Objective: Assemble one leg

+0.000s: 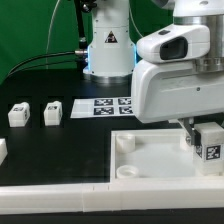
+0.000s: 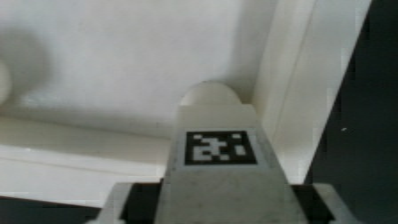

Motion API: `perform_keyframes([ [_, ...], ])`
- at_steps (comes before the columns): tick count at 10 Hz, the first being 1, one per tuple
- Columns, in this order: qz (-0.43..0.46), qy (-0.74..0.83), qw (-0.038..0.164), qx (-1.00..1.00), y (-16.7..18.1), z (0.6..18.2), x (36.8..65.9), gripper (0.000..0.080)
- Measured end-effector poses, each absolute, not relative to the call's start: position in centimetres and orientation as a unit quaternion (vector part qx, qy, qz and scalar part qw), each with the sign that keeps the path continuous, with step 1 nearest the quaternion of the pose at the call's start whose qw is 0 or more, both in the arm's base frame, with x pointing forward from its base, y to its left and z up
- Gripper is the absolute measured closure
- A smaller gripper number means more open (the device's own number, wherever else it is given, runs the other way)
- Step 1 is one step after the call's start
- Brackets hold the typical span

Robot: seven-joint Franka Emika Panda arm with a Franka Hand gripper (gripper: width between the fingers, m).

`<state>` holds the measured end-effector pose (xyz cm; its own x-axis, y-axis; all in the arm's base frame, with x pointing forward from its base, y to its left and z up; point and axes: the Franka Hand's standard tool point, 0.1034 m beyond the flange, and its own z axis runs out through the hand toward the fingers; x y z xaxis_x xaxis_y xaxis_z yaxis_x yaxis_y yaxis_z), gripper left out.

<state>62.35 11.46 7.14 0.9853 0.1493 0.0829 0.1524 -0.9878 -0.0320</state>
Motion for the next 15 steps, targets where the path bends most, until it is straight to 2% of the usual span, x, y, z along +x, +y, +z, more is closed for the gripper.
perform_keyframes([
  [2, -0.05, -0.025, 0.028, -0.998, 10.96, 7.15, 62.27, 0.0509],
  [8, -0.039, 0.282, 0.053, -0.957, 11.36, 7.07, 62.07, 0.0509],
  [15, -0.008, 0.62, 0.079, -0.78, 11.84, 6.93, 61.91, 0.0508],
])
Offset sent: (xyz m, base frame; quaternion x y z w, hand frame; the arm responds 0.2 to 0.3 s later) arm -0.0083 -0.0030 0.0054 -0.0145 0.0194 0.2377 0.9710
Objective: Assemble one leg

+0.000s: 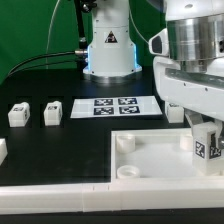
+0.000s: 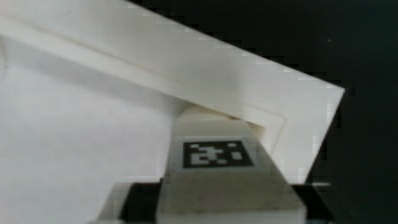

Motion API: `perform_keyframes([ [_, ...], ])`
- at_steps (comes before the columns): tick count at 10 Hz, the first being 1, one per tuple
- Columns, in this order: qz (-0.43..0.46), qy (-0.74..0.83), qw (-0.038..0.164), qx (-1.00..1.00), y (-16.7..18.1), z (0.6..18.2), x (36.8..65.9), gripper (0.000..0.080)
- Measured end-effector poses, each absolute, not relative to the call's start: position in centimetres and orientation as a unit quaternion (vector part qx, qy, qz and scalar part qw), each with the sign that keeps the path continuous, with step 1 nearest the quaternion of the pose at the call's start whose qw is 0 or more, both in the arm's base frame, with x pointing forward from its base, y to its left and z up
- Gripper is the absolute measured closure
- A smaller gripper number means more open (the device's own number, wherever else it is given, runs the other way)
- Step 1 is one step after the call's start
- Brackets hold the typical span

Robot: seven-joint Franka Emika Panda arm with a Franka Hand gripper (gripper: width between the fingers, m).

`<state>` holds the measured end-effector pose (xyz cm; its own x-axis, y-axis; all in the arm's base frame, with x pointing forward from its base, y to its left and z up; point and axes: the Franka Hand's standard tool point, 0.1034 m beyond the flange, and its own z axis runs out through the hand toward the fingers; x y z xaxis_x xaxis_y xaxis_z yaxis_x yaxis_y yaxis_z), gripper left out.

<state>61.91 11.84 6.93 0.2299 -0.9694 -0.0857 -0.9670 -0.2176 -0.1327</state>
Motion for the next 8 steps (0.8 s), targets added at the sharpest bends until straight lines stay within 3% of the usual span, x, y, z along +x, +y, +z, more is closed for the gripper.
perform_keyframes([
  [2, -0.006, 0.623, 0.08, -0.778, 11.98, 6.88, 61.87, 0.0507],
  [4, -0.009, 0.592, 0.079, -0.802, 11.99, 6.84, 61.85, 0.0195],
  [8, -0.019, 0.459, 0.074, -0.885, 12.02, 6.93, 62.35, 0.0152],
])
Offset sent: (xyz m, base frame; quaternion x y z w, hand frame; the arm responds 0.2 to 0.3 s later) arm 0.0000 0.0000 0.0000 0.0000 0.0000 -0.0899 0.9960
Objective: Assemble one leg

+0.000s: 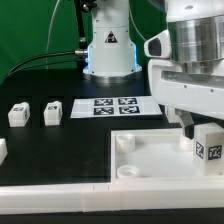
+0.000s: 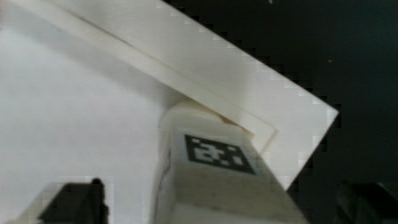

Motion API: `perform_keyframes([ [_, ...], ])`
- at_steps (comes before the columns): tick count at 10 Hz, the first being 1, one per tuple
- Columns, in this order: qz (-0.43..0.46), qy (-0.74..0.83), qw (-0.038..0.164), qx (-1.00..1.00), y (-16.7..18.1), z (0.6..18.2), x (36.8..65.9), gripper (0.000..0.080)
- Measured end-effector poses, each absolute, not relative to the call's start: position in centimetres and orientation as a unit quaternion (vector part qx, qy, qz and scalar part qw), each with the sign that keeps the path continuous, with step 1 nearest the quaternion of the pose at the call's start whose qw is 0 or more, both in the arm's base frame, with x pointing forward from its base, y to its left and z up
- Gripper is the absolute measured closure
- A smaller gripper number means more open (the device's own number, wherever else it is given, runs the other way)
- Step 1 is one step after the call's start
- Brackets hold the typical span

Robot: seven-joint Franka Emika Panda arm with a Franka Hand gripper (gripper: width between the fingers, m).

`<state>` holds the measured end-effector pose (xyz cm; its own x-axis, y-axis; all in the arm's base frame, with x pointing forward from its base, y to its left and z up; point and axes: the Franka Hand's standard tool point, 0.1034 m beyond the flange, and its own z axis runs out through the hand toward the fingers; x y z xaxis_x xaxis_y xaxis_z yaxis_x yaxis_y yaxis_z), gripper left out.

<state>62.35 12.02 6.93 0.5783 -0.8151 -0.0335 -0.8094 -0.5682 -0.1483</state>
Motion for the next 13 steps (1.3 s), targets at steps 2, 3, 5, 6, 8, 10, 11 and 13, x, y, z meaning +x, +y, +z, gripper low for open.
perform_keyframes([
  [2, -0.026, 0.369, 0.071, -0.926, 12.08, 6.9, 62.32, 0.0151],
  [3, -0.031, 0.309, 0.068, -0.948, 12.09, 6.9, 62.32, 0.0151],
  [5, -0.037, 0.227, 0.062, -0.971, 12.15, 6.9, 62.3, 0.0151],
  [6, -0.041, 0.172, 0.057, -0.983, 12.22, 6.89, 62.28, 0.0151],
  [8, -0.049, 0.057, 0.041, -0.996, 12.26, 6.9, 62.29, 0.0151],
  [10, -0.052, -0.021, 0.033, -0.998, 12.01, 6.88, 62.32, 0.0151],
  [11, -0.052, -0.021, 0.033, -0.998, 12.02, 6.88, 62.32, 0.0151],
  [13, -0.052, -0.021, 0.033, -0.998, 12.02, 6.88, 62.32, 0.028],
])
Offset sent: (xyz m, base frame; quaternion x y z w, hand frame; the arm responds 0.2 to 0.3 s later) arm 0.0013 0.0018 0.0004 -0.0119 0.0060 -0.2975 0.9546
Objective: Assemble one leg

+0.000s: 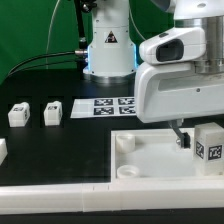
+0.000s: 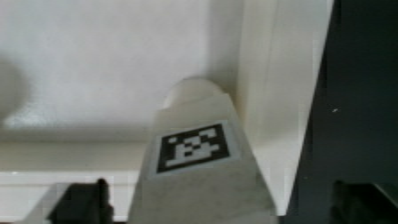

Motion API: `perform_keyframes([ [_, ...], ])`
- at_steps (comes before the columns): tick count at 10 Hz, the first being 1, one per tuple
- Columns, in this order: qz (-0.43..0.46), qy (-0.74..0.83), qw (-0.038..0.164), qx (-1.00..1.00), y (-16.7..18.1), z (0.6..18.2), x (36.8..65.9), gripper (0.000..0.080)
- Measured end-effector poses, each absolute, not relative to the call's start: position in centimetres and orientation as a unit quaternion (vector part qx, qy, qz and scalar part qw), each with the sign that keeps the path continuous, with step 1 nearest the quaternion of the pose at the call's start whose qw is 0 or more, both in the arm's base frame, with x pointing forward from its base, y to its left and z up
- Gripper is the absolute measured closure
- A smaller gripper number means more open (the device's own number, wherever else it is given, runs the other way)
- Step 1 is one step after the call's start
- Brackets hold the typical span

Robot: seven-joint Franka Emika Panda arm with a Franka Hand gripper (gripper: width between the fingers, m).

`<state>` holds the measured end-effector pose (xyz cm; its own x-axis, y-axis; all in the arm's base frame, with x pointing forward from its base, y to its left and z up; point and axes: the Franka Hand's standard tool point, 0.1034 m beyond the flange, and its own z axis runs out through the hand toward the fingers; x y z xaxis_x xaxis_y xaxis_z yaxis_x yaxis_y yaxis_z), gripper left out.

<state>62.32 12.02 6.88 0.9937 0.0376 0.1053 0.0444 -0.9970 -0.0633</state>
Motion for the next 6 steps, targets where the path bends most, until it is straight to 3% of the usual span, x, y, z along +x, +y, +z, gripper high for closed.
perform_keyframes([
  [1, -0.052, -0.021, 0.033, -0.998, 12.02, 6.88, 62.32, 0.0415],
  [2, -0.052, -0.021, 0.033, -0.998, 12.02, 6.88, 62.32, 0.0415],
  [3, -0.052, -0.02, 0.032, -0.998, 11.93, 6.87, 62.32, 0.0505],
  [6, -0.051, 0.004, 0.034, -0.998, 11.87, 6.86, 62.32, 0.0505],
])
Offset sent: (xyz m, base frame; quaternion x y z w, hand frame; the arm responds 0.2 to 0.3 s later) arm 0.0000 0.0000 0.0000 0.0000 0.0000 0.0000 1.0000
